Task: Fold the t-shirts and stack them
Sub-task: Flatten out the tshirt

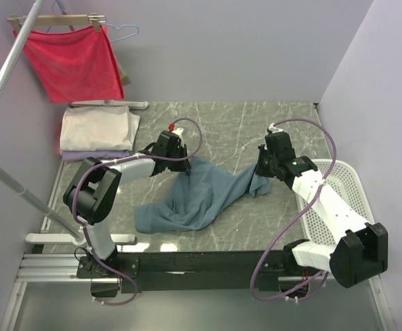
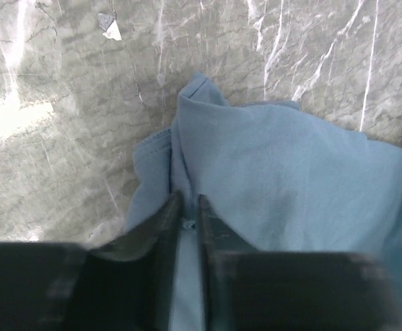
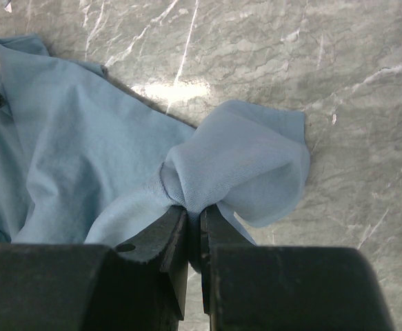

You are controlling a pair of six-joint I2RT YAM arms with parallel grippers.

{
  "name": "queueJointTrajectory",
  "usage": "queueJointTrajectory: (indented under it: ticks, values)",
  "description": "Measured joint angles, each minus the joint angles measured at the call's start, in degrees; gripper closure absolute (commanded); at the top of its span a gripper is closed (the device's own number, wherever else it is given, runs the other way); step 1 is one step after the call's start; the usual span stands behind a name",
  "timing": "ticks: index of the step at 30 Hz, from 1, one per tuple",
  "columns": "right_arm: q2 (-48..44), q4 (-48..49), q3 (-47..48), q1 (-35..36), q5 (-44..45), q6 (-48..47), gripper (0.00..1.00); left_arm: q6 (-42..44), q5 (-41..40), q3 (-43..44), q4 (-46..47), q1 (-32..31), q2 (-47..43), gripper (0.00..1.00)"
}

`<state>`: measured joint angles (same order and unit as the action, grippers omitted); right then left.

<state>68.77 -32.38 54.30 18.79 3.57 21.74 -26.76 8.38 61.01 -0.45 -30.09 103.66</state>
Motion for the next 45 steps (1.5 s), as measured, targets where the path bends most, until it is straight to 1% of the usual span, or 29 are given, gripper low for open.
queueJointTrajectory:
  ticks: [4,5,7,8,9,16,24,31,35,40,43,45]
  values:
    - [0.0,0.0,0.0,0.0,0.0,0.0,0.88,0.1,0.1,0.0,0.0,0.0,0.1,0.86]
    - [0.0,0.0,0.0,0.0,0.0,0.0,0.88,0.1,0.1,0.1,-0.1,0.0,0.1,0.9]
    - [0.0,0.0,0.0,0.0,0.0,-0.2,0.88,0.2,0.1,0.3,-0.2,0.0,0.3,0.94]
    - [0.0,0.0,0.0,0.0,0.0,-0.2,0.88,0.1,0.0,0.5,-0.2,0.0,0.4,0.98]
    - [0.0,0.0,0.0,0.0,0.0,-0.2,0.88,0.1,0.0,0.6,-0.3,-0.1,0.5,0.99]
    - [0.0,0.0,0.0,0.0,0.1,-0.2,0.88,0.5,-1.3,0.9,-1.1,-0.6,0.6,0.99]
    - [0.0,0.0,0.0,0.0,0.1,-0.2,0.88,1.3,-2.1,1.0,-1.8,-0.8,-2.1,0.99]
    - [0.0,0.0,0.0,0.0,0.1,-0.2,0.88,1.7,-2.6,1.0,-3.1,-0.9,-5.8,0.99]
    - [0.0,0.0,0.0,0.0,0.2,-0.2,0.88,3.5,-4.2,2.1,-6.1,-0.7,-8.7,0.99]
    - [0.0,0.0,0.0,0.0,1.4,-0.3,0.88,6.2,-7.2,5.0,-10.3,1.6,-14.7,0.99]
    - [0.0,0.0,0.0,0.0,3.5,-0.4,0.88,7.2,-9.6,7.4,-12.4,4.6,-19.1,0.99]
    - [-0.1,-0.4,0.0,0.0,6.5,-0.4,0.88,7.8,-11.6,8.4,-13.6,6.9,-21.9,0.99]
